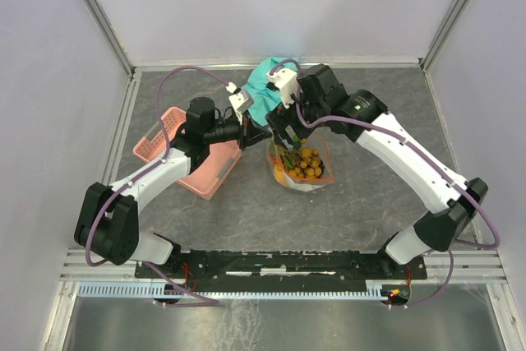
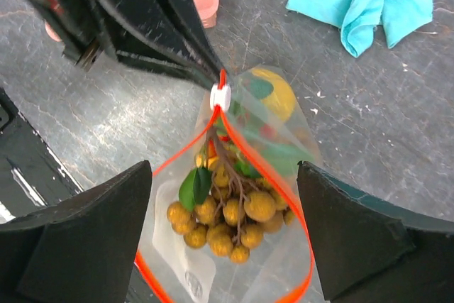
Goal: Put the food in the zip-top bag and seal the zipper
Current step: Zip the zipper food storage bag at the center of the board.
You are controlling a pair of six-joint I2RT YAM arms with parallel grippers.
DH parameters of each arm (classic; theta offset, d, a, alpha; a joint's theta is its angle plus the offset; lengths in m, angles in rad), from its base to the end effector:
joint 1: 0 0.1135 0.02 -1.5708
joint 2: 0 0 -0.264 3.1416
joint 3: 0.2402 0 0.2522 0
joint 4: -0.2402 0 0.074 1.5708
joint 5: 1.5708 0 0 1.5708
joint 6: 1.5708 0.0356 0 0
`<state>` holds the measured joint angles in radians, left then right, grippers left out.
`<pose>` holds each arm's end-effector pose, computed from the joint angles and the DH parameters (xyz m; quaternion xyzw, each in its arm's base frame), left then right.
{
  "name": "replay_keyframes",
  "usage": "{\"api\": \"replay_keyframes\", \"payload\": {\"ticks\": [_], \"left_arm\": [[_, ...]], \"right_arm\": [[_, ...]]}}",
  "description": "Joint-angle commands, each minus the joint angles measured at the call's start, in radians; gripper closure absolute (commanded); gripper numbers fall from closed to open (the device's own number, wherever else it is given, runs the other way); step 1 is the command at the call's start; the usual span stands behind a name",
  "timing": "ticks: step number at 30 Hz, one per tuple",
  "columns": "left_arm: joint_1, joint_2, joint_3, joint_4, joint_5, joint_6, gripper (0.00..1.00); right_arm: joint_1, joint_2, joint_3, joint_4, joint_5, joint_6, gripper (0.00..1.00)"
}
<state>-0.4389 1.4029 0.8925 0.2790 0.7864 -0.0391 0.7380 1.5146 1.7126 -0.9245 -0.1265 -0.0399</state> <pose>0.2748 -0.1569 0.2837 0.3769 0.6625 -0.4276 0.4860 0.2302 0.2154 0.4115 -0.3692 0.8326 0.1940 0.3645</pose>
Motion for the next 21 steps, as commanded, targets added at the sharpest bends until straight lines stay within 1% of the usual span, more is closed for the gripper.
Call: {"api": "replay_keyframes", "payload": {"ticks": [1, 6, 9, 17, 21], "left_arm": [[0.003, -0.036, 0.004, 0.026, -0.009, 0.039, 0.97], [0.004, -0.04, 0.006, 0.026, -0.009, 0.038, 0.97], [0.004, -0.038, 0.009, 0.026, -0.009, 0.031, 0.97], [0.004, -0.032, 0.03, 0.0, -0.011, 0.011, 0.97], [0.003, -0.036, 0.039, -0.014, -0.015, -0.002, 0.97]], "right_arm": [[0.005, 0.056, 0.055, 0.097, -0.024, 0.071, 0.08], [0.005, 0.101, 0.045, 0.092, 0.009, 0.074, 0.14], [0.005, 0.107, 0.021, 0.095, 0.016, 0.066, 0.22], [0.005, 0.124, 0.0, 0.087, 0.016, 0.041, 0.53], [0.005, 0.124, -0.009, 0.088, 0.016, 0.032, 0.71]]}}
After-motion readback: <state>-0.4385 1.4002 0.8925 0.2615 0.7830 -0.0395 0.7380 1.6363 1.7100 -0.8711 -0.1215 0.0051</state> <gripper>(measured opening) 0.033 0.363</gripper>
